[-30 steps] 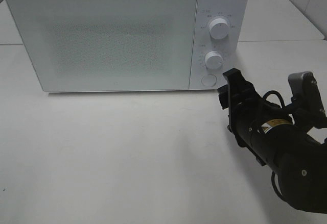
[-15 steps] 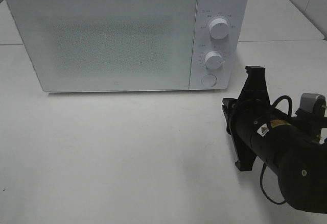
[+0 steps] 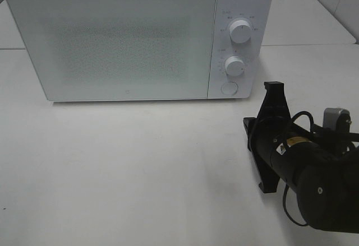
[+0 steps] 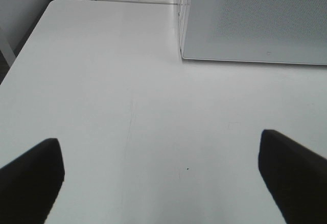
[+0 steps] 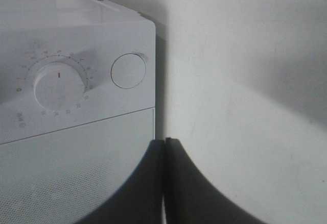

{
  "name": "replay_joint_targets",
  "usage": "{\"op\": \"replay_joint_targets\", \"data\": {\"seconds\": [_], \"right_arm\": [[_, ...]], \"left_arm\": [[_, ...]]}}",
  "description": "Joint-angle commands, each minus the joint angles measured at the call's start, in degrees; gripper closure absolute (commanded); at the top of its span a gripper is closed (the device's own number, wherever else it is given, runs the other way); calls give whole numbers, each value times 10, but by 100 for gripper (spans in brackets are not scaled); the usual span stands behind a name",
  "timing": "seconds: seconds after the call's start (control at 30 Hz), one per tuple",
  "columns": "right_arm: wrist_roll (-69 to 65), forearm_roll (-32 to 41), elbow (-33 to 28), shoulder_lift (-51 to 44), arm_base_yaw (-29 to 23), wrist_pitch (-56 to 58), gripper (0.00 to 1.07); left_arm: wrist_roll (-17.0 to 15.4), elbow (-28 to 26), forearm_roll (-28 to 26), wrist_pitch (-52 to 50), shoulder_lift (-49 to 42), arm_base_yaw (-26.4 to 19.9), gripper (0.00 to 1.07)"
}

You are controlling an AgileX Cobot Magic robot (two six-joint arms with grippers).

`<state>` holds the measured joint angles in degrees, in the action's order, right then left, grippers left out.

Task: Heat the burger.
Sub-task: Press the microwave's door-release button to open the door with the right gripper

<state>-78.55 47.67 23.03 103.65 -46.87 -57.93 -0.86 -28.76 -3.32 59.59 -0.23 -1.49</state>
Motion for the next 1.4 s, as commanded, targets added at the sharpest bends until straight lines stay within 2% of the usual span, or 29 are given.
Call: {"op": "replay_joint_targets", "data": {"seconds": [0.03,0.77,1.13,1.4], "right_arm": [[-13,-35,13,10,12,-3,107],[-27,-178,147,104,142,45,107],[-28,-205,198,133,175,75,107],[-28,-218,226,150,182,87,107]], "left_arm": [[-3,2,-1,-2,-12,-1,9],[-3,2,-1,-2,-12,-1,9],[-3,2,-1,-2,-12,-1,9],[-3,2,-1,-2,-12,-1,9]]}}
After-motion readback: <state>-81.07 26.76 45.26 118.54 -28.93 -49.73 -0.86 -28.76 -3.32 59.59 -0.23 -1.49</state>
